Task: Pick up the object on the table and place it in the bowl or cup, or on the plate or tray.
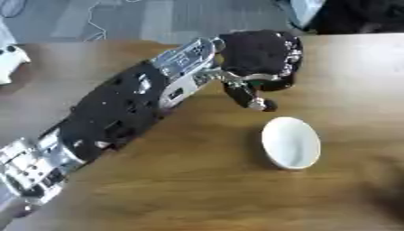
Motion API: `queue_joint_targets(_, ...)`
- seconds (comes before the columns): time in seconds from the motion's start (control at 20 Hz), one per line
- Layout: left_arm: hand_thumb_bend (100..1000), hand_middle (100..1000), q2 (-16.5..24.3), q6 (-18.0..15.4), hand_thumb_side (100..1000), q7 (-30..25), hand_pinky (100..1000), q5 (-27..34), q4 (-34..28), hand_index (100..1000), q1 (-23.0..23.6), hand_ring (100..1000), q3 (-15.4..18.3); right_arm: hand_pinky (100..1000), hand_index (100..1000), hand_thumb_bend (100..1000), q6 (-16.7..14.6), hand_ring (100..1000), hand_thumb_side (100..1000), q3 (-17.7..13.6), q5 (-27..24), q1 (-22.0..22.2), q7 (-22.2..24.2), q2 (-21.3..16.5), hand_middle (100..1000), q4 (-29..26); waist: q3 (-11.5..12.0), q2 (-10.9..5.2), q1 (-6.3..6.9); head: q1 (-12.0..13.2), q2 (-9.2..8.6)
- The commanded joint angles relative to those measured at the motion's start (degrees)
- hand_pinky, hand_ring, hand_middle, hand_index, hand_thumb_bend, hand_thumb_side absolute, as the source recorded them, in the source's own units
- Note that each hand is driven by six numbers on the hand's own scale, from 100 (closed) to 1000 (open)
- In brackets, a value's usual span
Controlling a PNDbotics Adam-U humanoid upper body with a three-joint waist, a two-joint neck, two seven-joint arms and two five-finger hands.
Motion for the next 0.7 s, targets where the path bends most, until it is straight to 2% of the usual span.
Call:
queue_joint_targets(0.05, 422, 100, -0.25, 0.15, 100, 0.43, 748, -0.56, 0.55, 222, -1.18, 100, 0.87, 182, 712, 489, -0.13, 458, 510, -0.19, 0.19, -1.13, -0.13, -0.4, 575, -0.3, -0.34, -0.51, -0.02, -0.04, 0.06)
queue_joint_targets(0.7, 429, 100, -3.58, -0.55, 100, 1.69, 725, -1.89, 3.73, 220, -1.99, 100, 0.54, 178, 708, 491, -0.16, 459, 500, -1.6, 1.97, -2.34, -1.32, -0.37, 577, 1.01, -2.2, 0.58, 0.62, 0.6, 0.28)
